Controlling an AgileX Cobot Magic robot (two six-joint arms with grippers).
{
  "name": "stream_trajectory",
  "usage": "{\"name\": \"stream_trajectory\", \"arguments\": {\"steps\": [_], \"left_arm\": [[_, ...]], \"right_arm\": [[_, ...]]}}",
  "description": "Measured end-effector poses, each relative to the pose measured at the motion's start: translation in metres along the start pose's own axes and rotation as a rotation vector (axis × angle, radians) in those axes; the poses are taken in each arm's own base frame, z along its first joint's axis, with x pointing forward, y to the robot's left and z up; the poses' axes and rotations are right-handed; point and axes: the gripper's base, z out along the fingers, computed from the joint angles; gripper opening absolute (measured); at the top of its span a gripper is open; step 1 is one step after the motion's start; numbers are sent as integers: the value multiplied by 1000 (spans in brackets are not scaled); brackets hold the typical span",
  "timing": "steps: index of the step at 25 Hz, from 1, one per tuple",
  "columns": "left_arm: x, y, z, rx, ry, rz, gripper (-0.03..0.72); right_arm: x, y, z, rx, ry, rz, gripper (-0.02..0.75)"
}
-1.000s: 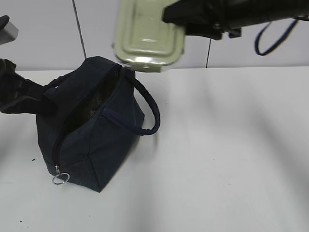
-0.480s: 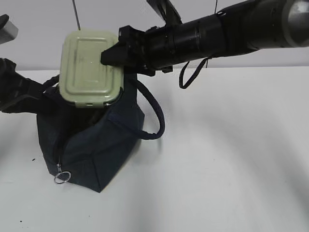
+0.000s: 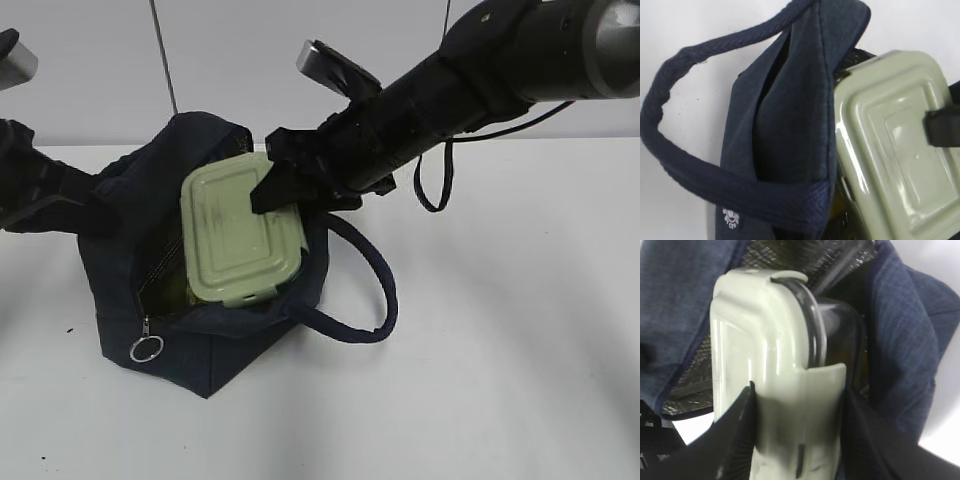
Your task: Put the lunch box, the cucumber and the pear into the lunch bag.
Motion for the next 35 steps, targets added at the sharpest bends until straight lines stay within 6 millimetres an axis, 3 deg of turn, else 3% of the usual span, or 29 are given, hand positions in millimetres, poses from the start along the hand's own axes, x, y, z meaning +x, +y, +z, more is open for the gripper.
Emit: {"name": "stream_trajectory", "arguments": {"steps": [5,12,17,20,25,32,35], "left_arm": [[0,0,0,-1,0,3,-17],[0,-1,0,2,5,5,-17],[0,0,0,-2,0,5,-17],[0,-1,0,1,3,4,-18],[1,-1,0,7,7,2,-18],[1,-1,0,8,7,2,-18],[1,-1,0,8,7,2,-18]], "right_arm": [[4,-8,19,-22,6,76,336],[1,9,50,-107,-5,42,349],[-8,20,48,-138,-6,-41,518],[-13,24,44,-135,-5,-90,552],[-28,31,22,-110,10,-156,548],[-49,49,-57,92,8,-231,486],[-46,50,-65,138,53,-181,480]]}}
